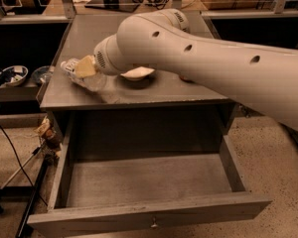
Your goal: Pick blue plastic bottle from top drawer and place on counter
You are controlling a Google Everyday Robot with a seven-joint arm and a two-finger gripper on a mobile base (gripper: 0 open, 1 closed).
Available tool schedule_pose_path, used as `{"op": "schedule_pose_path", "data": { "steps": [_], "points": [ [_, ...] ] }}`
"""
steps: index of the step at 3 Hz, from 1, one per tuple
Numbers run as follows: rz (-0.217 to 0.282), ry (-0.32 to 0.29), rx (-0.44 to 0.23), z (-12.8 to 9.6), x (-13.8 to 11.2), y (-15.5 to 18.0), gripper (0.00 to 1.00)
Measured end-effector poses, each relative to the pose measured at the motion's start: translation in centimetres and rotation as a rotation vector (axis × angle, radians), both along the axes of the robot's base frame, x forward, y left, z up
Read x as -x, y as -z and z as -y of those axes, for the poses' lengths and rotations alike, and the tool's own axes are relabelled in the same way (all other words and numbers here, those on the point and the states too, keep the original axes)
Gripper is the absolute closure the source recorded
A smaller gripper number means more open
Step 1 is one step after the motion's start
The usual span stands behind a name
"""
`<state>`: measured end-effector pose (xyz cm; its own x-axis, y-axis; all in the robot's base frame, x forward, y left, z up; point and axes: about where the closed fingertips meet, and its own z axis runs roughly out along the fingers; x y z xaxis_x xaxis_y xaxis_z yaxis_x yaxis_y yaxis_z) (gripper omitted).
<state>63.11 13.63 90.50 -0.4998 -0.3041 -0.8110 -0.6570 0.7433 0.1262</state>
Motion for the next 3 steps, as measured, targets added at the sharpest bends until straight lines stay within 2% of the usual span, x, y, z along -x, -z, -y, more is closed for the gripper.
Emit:
{"op": "schedule_pose_path", "data": {
  "steps": [3],
  "points": [
    [0.015, 0.039, -0.052, 0.4, 0.4, 1.5, 1.00]
  ]
}}
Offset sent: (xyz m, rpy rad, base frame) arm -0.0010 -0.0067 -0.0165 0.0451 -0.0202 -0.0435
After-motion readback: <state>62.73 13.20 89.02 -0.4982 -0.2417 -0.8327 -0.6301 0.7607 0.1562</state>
